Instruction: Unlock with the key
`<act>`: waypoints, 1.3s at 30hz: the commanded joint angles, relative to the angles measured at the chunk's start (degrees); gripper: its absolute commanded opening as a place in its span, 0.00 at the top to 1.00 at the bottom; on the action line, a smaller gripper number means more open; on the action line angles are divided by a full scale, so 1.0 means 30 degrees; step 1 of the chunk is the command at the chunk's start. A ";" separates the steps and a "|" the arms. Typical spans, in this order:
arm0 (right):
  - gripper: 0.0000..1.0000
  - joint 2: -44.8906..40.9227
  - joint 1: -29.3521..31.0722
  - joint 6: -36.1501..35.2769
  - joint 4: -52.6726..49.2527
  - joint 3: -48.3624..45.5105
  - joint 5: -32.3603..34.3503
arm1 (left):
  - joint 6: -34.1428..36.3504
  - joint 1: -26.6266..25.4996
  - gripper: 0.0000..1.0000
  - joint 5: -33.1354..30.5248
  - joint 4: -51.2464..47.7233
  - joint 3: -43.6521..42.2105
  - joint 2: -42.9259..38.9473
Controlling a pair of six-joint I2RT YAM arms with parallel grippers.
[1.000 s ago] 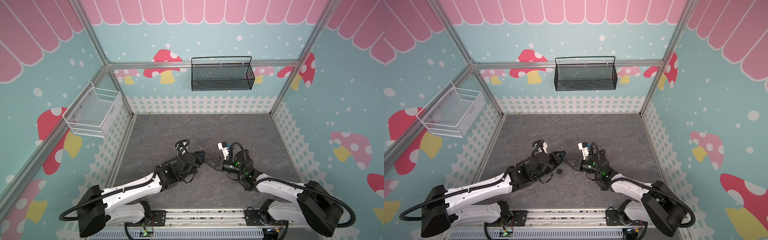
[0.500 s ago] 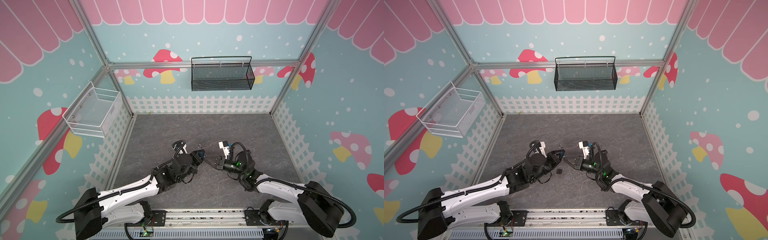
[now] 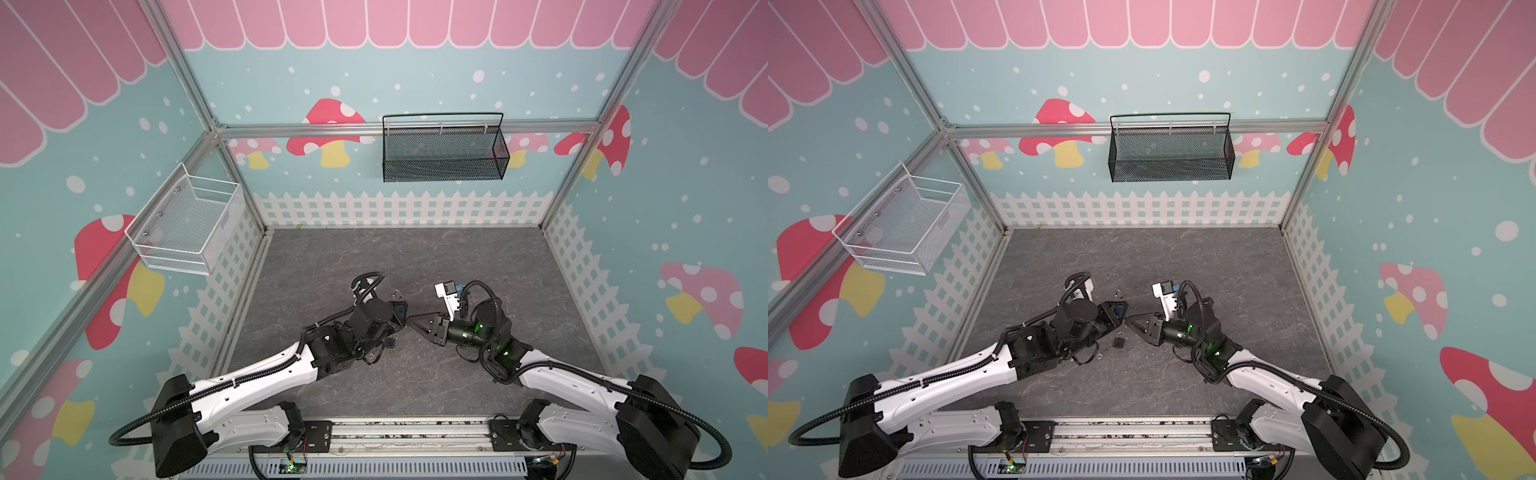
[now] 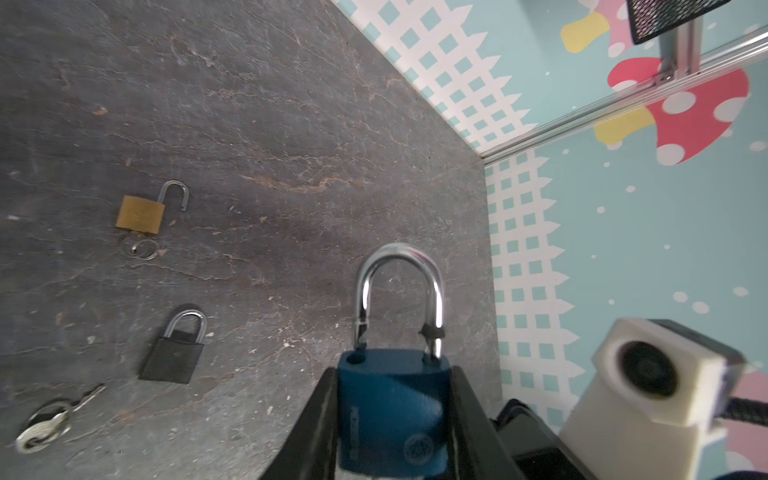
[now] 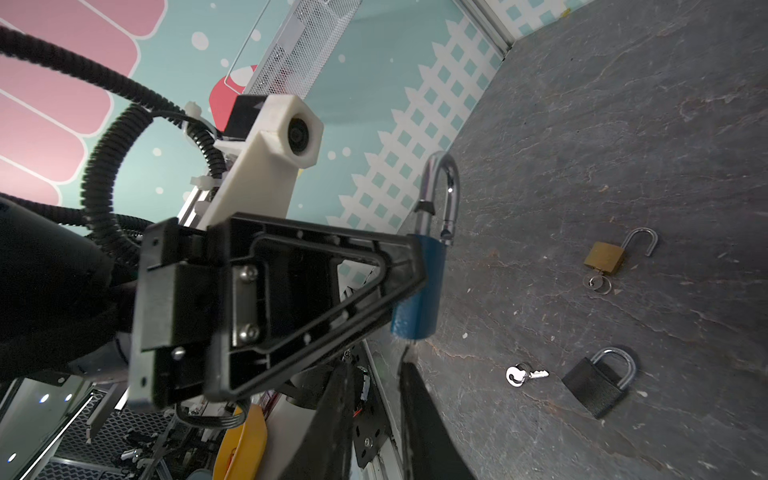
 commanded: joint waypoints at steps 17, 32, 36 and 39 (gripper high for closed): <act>0.52 -0.1487 -0.0398 -0.8371 -1.5244 0.6686 0.3733 | 1.4303 0.0345 1.00 0.1156 0.0759 -0.1222 -0.1126; 0.39 0.2607 -0.0502 -1.1515 -2.0121 1.2097 0.4471 | 1.9822 0.0316 1.00 0.1176 0.5828 -0.4441 -0.1906; 0.38 0.3770 -0.0512 -1.1912 -2.0697 1.3357 0.4675 | 2.0298 0.0286 1.00 0.1127 0.6260 -0.4565 -0.1848; 0.36 0.4490 -0.0554 -1.2279 -2.1090 1.4277 0.4753 | 2.0559 0.0260 1.00 0.1133 0.6316 -0.4580 -0.1820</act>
